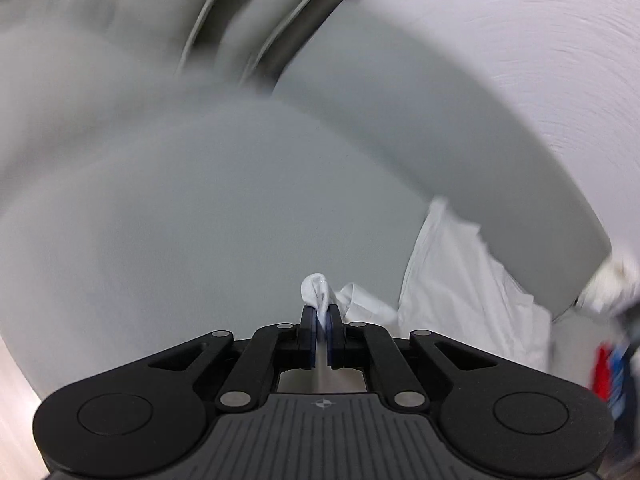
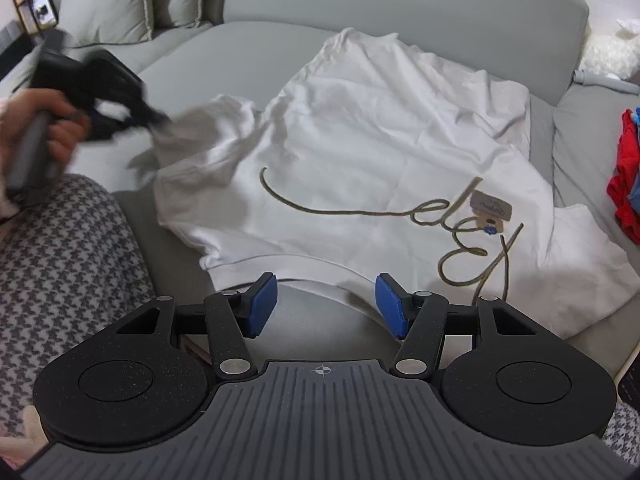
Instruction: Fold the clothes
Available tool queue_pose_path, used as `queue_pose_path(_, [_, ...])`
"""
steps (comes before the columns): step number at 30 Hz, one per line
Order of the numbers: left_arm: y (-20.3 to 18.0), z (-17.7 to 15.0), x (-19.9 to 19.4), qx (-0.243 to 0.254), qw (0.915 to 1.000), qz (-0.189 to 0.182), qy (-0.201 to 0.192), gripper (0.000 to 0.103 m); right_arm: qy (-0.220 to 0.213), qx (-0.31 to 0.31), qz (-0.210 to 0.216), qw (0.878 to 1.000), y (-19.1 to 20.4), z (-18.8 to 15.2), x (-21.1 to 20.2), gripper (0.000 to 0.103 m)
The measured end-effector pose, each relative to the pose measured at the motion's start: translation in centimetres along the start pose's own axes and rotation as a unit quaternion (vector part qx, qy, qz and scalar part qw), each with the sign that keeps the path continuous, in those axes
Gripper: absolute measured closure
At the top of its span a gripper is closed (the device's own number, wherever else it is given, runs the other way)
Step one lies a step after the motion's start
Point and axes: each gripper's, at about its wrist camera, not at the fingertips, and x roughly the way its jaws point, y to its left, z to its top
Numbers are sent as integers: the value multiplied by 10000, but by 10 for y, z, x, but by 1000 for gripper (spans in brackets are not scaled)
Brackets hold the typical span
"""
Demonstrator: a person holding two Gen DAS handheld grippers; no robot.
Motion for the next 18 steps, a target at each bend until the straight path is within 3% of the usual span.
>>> queue_pose_path(2, [-9, -5, -3, 636, 9975, 300, -27, 89, 84, 104, 35, 9999, -2, -1, 5, 42])
queue_pose_path(3, [-9, -6, 12, 834, 9938, 633, 363, 82, 139, 150, 65, 9998, -3, -2, 7, 42])
queue_pose_path(4, [-3, -3, 19, 739, 9928, 759, 555, 78, 233, 206, 115, 9995, -3, -2, 11, 42])
queue_pose_path(6, [18, 2, 30, 48, 9903, 986, 979, 68, 387, 264, 153, 9988, -3, -2, 17, 42])
queue_pose_path(8, [27, 9, 24, -252, 9936, 766, 792, 59, 362, 251, 141, 9989, -2, -3, 15, 42])
queue_pose_path(11, [16, 17, 23, 141, 9972, 391, 617, 59, 291, 240, 110, 9992, -4, -6, 11, 41])
queue_pose_path(13, [6, 18, 25, 476, 9976, 44, 500, 65, 261, 297, 86, 9992, -7, -7, 11, 41])
queue_pose_path(14, [-7, 19, 30, 899, 9948, -225, 419, 68, 245, 352, 97, 9990, -10, -8, 11, 41])
queue_pose_path(16, [-20, 18, 35, 1570, 9859, -428, 383, 72, 180, 425, 125, 9989, -12, -8, 11, 41])
queue_pose_path(18, [-42, 21, 58, 2484, 9669, -485, 327, 71, 84, 438, 151, 9989, -13, -6, 11, 41])
